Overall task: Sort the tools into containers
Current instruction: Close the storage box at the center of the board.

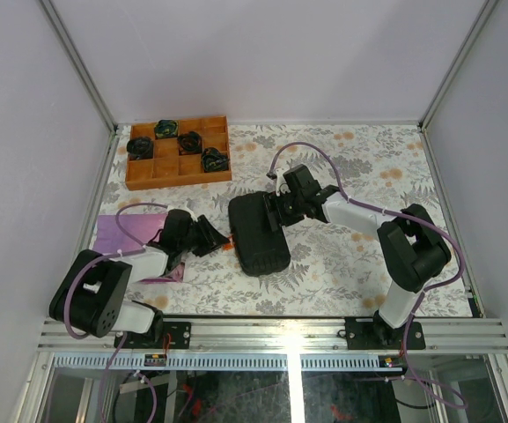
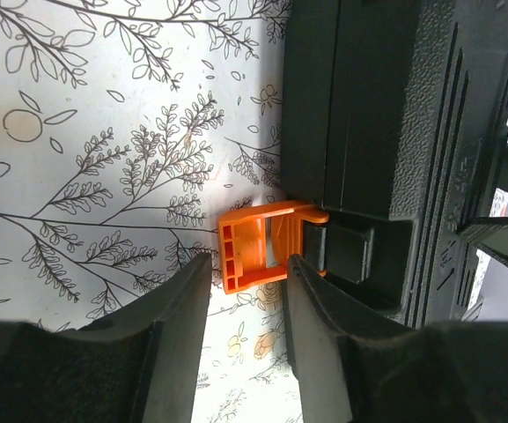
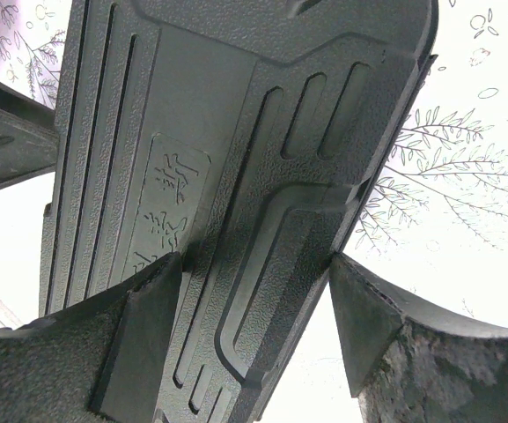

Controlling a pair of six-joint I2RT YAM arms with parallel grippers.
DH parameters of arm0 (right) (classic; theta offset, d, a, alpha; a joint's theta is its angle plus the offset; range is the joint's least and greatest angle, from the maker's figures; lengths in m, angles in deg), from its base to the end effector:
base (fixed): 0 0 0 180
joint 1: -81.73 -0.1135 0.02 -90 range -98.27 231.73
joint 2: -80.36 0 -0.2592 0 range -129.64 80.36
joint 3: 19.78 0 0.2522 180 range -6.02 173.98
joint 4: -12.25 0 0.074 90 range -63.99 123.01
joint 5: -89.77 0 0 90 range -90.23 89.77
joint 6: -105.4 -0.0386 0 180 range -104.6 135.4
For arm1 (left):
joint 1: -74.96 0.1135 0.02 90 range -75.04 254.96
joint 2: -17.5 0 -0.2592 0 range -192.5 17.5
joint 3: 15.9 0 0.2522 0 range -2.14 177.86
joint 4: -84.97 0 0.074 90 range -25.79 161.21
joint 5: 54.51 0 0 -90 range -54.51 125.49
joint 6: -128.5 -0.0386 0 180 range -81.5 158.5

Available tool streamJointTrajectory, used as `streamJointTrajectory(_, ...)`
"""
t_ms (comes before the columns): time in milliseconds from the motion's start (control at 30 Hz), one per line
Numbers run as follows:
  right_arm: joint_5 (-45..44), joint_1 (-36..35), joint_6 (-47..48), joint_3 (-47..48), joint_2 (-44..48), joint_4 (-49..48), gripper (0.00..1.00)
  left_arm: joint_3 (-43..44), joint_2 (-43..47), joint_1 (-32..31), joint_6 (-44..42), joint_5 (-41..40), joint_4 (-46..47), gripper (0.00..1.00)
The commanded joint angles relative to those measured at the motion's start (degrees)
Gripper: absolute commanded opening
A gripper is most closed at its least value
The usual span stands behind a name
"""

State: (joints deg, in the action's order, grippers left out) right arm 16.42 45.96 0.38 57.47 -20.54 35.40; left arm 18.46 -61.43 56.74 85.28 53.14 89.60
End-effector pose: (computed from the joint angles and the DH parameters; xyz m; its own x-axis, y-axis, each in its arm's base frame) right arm 0.2986 0.2288 0.1860 -0.7576 -0.2398 -0.6070 -0.5413 0.7505 0.3791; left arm 0.2194 -0.0845 0.1198 -0.7956 -0.4692 -0.3832 -0.0891 0.7163 -0.6920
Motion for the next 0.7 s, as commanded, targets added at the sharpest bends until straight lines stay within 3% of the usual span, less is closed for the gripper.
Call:
streamJointTrajectory(0, -3.31, -0.35, 2.34, -2.19, -4.01, 4.9, 0.72, -1.62, -1.37, 0.38, 0.26, 0.34, 1.89, 0.38)
streamJointTrajectory(300, -2.27, -0.43, 1.6, -2.03, -4.36, 4.51, 0.7, -3.07, -2.52, 0.38, 1.74, 2.45, 5.79, 0.34)
streamJointTrajectory(667, -1.7, -0.71, 1.56, -2.48, -5.0, 4.66, 0.68, -7.81, -2.24, 0.34, 5.32, 6.99, 19.94, 0.31)
